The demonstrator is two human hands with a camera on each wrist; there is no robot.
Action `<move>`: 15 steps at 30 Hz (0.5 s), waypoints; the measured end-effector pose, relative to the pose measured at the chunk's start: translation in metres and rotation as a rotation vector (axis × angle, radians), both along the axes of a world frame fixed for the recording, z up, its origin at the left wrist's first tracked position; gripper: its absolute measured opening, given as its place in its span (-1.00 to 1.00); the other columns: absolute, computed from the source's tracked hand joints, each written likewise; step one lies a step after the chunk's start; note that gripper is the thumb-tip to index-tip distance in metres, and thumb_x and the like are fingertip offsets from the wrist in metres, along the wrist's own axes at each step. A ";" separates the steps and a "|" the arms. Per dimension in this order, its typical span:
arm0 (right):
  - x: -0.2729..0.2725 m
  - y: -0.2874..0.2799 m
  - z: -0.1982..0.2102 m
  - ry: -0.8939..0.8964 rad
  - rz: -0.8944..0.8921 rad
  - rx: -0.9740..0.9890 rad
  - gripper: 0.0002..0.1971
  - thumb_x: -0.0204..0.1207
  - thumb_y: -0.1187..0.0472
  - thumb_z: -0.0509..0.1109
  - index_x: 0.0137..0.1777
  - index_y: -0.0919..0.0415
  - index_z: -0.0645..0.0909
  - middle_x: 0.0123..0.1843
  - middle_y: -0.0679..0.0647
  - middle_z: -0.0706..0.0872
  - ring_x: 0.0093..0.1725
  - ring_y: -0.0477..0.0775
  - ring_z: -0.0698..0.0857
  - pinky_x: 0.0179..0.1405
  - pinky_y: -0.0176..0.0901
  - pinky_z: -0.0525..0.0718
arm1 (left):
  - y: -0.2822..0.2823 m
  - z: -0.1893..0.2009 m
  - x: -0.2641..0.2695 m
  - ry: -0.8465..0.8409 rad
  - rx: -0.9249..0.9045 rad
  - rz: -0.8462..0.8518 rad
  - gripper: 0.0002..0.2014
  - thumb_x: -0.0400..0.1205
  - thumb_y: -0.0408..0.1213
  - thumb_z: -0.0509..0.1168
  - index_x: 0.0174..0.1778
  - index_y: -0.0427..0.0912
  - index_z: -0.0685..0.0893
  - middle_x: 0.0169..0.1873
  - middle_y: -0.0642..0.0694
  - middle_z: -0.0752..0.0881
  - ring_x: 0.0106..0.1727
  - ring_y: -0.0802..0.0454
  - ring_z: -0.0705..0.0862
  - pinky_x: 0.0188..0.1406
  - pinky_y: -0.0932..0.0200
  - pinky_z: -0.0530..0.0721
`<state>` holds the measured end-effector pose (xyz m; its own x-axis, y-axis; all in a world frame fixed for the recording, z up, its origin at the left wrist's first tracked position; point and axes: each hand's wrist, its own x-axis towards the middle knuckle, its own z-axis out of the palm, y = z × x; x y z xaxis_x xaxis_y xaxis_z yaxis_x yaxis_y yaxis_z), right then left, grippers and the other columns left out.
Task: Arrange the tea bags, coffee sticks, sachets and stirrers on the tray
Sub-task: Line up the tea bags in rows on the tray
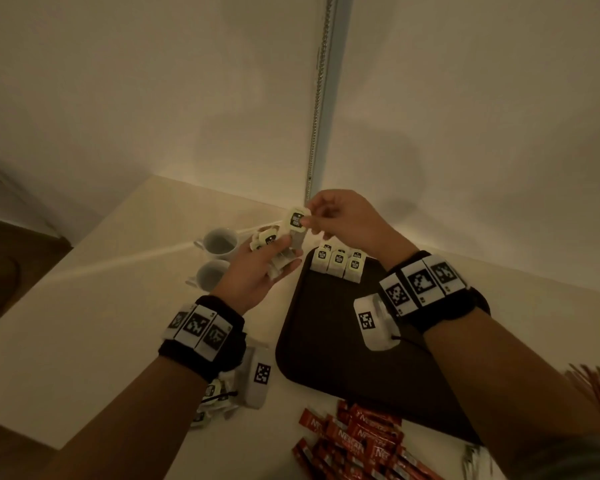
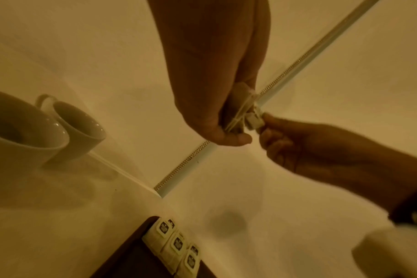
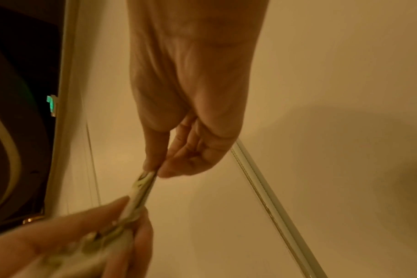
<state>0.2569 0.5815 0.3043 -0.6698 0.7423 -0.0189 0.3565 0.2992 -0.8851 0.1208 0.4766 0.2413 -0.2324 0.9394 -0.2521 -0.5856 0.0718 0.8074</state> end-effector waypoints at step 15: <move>0.001 -0.005 0.026 0.092 -0.013 0.360 -0.87 0.43 0.07 0.52 -0.07 0.06 0.75 -0.24 -0.10 0.71 -0.24 -0.07 0.65 -0.19 -0.40 0.56 | 0.001 0.013 0.015 0.186 0.109 0.014 -0.91 0.55 -0.34 0.33 -0.10 -0.06 0.62 -0.29 0.02 0.76 -0.22 0.05 0.76 -0.13 0.11 0.74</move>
